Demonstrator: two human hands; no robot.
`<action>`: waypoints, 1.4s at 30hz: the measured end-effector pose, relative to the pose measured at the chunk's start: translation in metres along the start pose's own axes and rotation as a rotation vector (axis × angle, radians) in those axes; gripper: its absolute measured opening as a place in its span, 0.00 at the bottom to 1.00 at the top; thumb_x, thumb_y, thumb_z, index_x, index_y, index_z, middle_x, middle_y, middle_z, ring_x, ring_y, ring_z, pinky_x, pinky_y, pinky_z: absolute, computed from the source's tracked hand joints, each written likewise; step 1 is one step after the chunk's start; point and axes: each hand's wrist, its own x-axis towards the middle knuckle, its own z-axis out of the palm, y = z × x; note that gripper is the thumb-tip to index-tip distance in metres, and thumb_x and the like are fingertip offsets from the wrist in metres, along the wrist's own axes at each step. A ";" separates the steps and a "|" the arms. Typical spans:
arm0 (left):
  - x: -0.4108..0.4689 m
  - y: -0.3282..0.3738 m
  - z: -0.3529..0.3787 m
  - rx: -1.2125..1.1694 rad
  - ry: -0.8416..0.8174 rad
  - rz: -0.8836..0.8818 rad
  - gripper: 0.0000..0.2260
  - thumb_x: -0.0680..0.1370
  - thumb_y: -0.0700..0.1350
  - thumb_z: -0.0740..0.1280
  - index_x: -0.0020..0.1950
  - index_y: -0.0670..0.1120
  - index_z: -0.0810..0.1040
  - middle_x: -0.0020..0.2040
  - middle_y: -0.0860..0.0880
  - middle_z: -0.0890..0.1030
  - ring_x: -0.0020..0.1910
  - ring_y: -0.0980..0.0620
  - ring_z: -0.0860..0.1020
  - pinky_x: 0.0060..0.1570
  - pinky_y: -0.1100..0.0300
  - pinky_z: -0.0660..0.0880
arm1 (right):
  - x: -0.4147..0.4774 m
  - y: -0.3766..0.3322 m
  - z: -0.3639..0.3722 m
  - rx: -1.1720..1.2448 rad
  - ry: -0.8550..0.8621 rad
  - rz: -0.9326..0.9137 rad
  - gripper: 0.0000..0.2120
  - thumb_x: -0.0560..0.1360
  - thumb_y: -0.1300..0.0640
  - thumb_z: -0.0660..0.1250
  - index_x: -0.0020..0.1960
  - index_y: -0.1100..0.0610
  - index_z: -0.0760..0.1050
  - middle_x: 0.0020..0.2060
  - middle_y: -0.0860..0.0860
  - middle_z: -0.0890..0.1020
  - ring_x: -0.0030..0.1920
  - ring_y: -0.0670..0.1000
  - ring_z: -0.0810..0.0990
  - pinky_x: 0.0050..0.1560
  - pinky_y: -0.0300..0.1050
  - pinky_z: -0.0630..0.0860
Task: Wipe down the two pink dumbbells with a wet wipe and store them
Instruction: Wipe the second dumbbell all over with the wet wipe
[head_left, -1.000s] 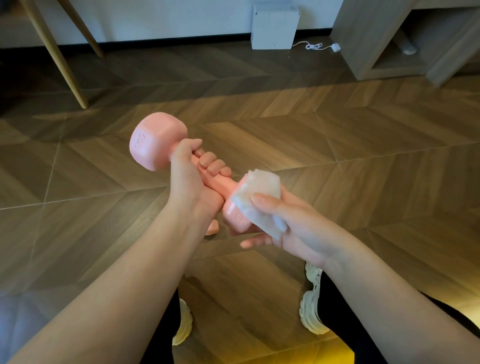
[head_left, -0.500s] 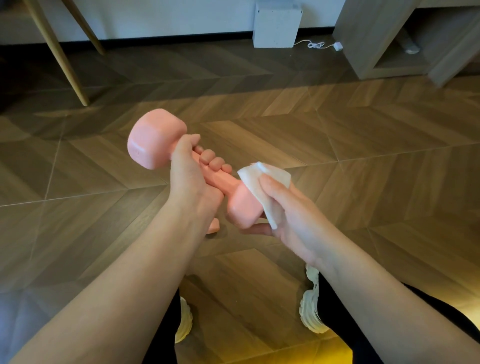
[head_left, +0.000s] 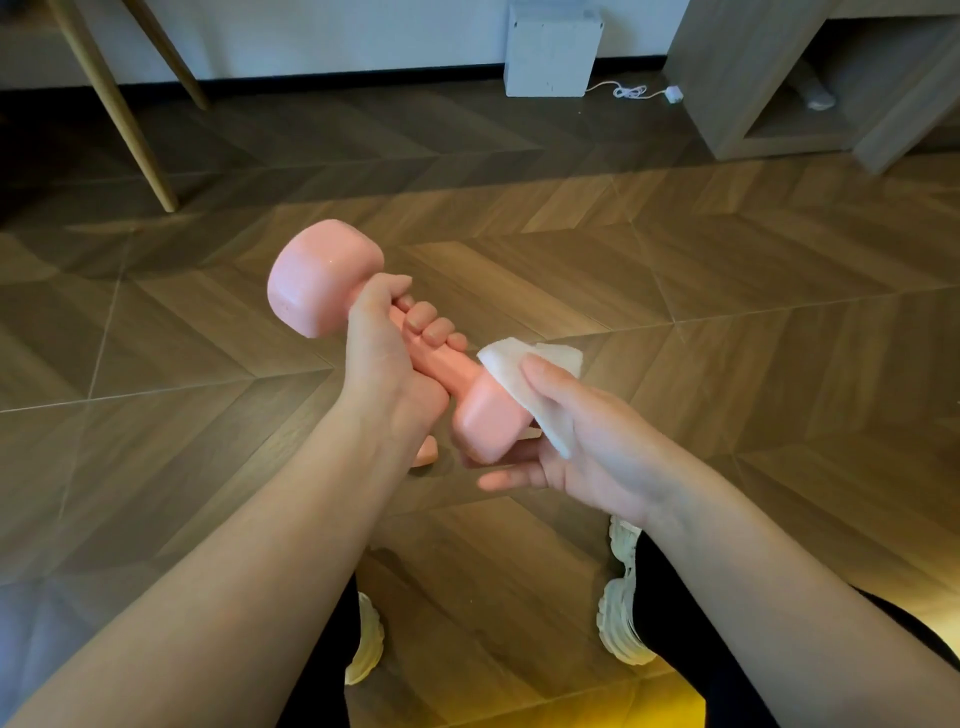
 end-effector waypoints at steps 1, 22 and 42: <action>0.000 0.001 -0.001 -0.009 0.005 -0.007 0.14 0.77 0.43 0.62 0.32 0.49 0.63 0.24 0.53 0.61 0.21 0.54 0.60 0.25 0.63 0.64 | -0.002 0.000 -0.002 0.000 -0.030 -0.003 0.25 0.77 0.45 0.64 0.67 0.60 0.71 0.51 0.61 0.84 0.50 0.60 0.84 0.45 0.50 0.83; 0.000 -0.008 -0.004 0.027 -0.019 0.000 0.14 0.77 0.42 0.60 0.33 0.49 0.62 0.24 0.53 0.59 0.20 0.53 0.59 0.25 0.64 0.64 | 0.005 0.013 0.013 -0.119 0.221 -0.059 0.31 0.71 0.40 0.72 0.68 0.52 0.68 0.43 0.55 0.85 0.39 0.54 0.85 0.33 0.45 0.80; -0.003 -0.004 -0.002 0.062 -0.065 0.050 0.14 0.77 0.42 0.61 0.32 0.49 0.61 0.25 0.53 0.58 0.22 0.53 0.58 0.25 0.63 0.64 | 0.005 0.015 0.015 -0.083 0.187 -0.120 0.28 0.72 0.48 0.73 0.68 0.48 0.65 0.44 0.54 0.86 0.38 0.54 0.85 0.35 0.45 0.82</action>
